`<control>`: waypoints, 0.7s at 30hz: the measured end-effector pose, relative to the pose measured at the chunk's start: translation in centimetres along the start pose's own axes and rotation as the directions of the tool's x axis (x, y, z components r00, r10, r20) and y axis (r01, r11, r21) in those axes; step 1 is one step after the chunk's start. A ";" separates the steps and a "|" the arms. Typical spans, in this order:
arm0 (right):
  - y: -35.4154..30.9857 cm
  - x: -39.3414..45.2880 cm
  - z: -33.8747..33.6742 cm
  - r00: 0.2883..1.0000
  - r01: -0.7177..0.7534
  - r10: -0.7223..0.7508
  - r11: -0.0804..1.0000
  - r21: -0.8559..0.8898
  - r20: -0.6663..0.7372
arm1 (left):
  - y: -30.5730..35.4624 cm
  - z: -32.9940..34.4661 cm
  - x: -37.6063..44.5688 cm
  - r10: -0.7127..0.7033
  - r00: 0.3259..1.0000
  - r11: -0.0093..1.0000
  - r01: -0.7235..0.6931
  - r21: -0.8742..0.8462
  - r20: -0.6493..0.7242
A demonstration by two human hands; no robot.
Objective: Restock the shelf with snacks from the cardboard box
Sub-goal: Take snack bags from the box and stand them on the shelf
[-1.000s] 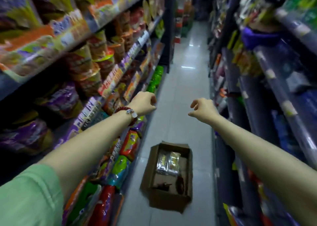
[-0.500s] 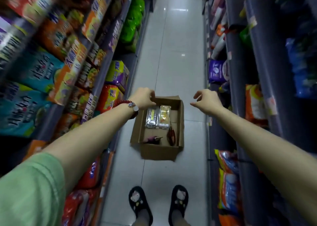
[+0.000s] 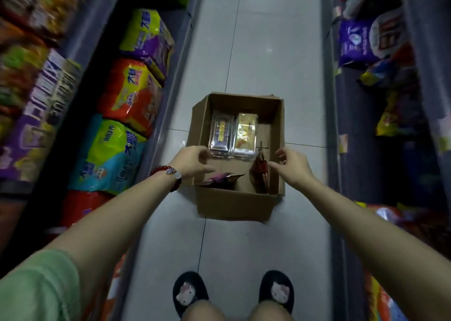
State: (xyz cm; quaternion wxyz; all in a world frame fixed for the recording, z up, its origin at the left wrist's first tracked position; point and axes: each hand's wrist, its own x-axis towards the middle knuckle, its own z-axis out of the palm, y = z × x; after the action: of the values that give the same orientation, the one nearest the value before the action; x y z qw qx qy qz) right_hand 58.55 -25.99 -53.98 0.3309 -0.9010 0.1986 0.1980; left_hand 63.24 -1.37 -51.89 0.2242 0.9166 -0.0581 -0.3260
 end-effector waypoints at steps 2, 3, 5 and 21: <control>1.8 2.0 3.2 1.000 -0.006 0.006 1.000 -0.007 -0.014 | -2.3 2.8 2.3 0.016 0.999 1.000 -0.015 -0.022 0.043; 2.7 3.0 4.7 1.000 -0.011 0.011 1.000 -0.003 -0.027 | -3.4 4.1 3.4 0.029 0.997 0.999 -0.027 -0.026 0.069; 4.2 4.8 7.1 0.998 -0.028 0.029 0.999 0.017 -0.056 | -5.1 6.1 5.2 0.072 0.992 0.997 -0.067 -0.049 0.105; 7.3 11.7 9.9 0.996 0.018 -0.023 0.998 0.064 0.085 | -10.8 11.1 12.8 0.211 0.972 0.934 -0.232 -0.271 -0.105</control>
State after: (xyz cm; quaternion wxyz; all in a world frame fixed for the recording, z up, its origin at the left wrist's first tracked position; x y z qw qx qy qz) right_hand 62.62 -27.06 -70.44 0.3694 -0.8828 0.1809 0.2269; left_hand 65.92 0.92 -71.69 0.3896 0.8743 -0.1058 -0.2694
